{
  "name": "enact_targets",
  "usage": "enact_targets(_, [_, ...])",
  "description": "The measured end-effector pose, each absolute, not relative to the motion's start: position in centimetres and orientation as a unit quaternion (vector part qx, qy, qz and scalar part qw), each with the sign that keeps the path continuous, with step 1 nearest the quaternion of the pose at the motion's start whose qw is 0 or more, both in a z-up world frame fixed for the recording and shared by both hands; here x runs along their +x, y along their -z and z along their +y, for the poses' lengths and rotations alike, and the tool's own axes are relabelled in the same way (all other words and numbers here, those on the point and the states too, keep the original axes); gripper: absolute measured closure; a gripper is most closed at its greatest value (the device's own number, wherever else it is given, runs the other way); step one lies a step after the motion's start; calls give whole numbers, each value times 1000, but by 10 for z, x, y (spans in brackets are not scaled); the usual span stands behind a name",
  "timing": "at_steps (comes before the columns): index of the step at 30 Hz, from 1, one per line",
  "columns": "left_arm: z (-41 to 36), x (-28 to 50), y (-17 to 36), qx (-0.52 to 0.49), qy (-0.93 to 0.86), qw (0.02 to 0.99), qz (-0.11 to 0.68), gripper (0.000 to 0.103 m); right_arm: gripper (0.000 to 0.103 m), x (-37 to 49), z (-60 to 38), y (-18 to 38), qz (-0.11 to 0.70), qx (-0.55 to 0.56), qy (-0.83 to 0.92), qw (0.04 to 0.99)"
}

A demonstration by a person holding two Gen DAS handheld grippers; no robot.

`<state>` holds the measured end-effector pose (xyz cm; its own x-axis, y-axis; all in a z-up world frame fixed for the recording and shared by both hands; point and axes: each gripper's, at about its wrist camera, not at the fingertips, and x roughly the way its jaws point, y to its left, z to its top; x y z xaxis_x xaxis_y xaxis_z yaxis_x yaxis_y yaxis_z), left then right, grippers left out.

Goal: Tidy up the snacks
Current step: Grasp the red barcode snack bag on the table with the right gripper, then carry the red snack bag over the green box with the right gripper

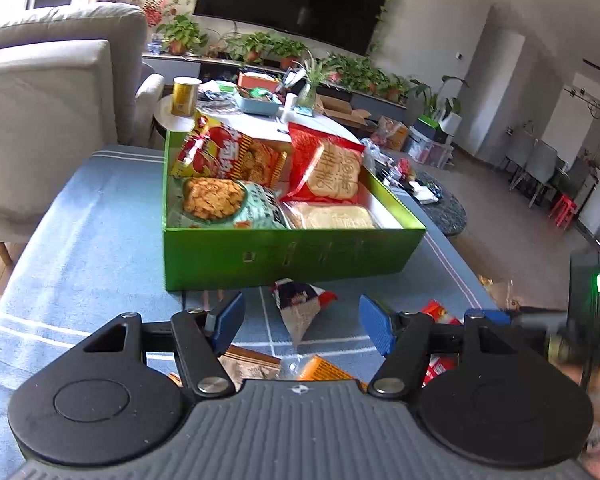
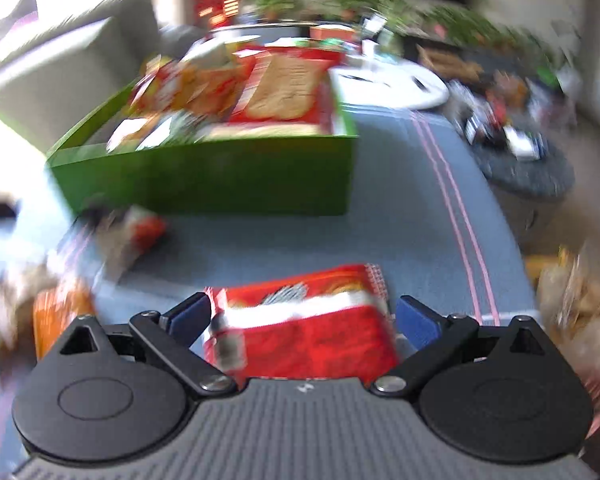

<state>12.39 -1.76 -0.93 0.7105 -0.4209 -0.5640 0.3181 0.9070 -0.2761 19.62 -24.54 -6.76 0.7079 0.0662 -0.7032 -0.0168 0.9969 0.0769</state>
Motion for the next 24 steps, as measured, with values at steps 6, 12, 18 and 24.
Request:
enact_targets(6, [-41,119,16,-67,244,906,339,42,13,194,-290,62,389,128,-3,912])
enact_targets(12, [-77,106,22,-27,295,888,352,42,14,187,-302,64,412,153,-45,897])
enact_targets(18, [-102,97,30,11,322,874,365,42,15,176,-300,66,422,192,-71,883])
enact_targets(24, [-124,106,39,26,321,862,391,43,14,167,-290,62,425,194,-82,881])
